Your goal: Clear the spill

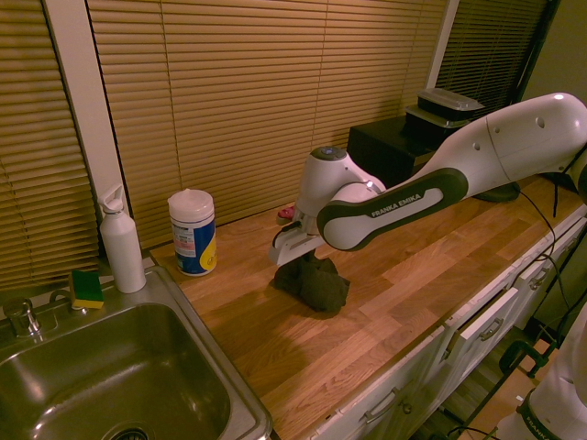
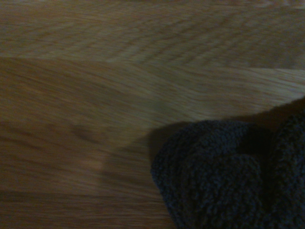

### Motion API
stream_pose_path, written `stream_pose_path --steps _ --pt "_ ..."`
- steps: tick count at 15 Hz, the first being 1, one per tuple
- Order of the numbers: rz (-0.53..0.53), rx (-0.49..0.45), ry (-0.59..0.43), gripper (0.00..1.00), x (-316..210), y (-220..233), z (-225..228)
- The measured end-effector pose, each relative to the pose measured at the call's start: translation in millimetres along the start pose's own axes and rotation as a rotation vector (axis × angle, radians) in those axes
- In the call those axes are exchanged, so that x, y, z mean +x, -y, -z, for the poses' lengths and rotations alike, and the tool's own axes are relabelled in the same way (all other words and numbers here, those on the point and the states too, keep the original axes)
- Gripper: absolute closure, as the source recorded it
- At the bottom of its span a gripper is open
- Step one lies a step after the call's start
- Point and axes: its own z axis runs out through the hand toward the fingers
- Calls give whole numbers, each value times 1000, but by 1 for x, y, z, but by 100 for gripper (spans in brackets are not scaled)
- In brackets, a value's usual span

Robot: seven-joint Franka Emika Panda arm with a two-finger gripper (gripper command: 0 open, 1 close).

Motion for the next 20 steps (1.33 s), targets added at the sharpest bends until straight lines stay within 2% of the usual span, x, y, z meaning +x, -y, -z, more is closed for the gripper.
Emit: stream_pose_path --steps 5,6,15,20 --pt "-5 28 12 100 -27 38 3" --pt "-7 32 13 0 -29 42 3" --pt "-34 32 16 0 -28 46 0" --pt "-57 35 7 0 -27 44 18"
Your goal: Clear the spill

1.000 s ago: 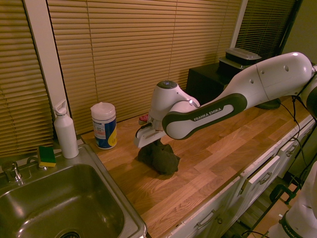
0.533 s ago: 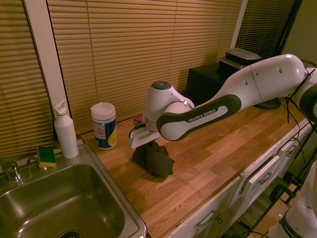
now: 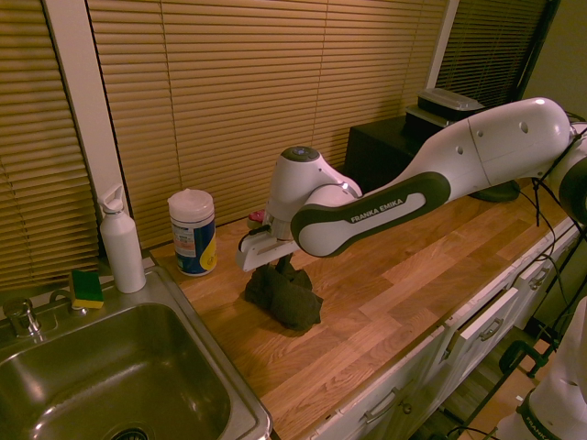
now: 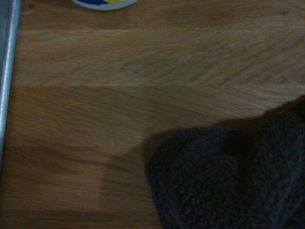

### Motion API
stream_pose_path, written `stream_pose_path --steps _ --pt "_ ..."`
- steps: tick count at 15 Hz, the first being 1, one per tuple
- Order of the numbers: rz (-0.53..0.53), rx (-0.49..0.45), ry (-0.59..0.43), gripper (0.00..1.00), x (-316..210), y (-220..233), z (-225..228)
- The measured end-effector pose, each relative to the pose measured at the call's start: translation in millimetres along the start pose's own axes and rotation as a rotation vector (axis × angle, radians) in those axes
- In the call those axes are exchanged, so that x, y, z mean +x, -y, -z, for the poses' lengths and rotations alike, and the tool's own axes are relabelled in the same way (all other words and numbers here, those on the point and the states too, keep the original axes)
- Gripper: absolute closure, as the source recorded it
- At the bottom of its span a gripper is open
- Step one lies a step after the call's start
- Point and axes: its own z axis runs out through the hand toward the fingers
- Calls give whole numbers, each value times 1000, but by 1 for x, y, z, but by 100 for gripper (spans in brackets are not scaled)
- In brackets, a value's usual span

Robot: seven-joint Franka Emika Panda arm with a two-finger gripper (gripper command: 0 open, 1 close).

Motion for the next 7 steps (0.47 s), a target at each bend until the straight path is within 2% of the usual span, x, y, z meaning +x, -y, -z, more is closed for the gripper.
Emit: stream_pose_path --steps 7 --pt "-54 19 -41 0 1 -19 72"
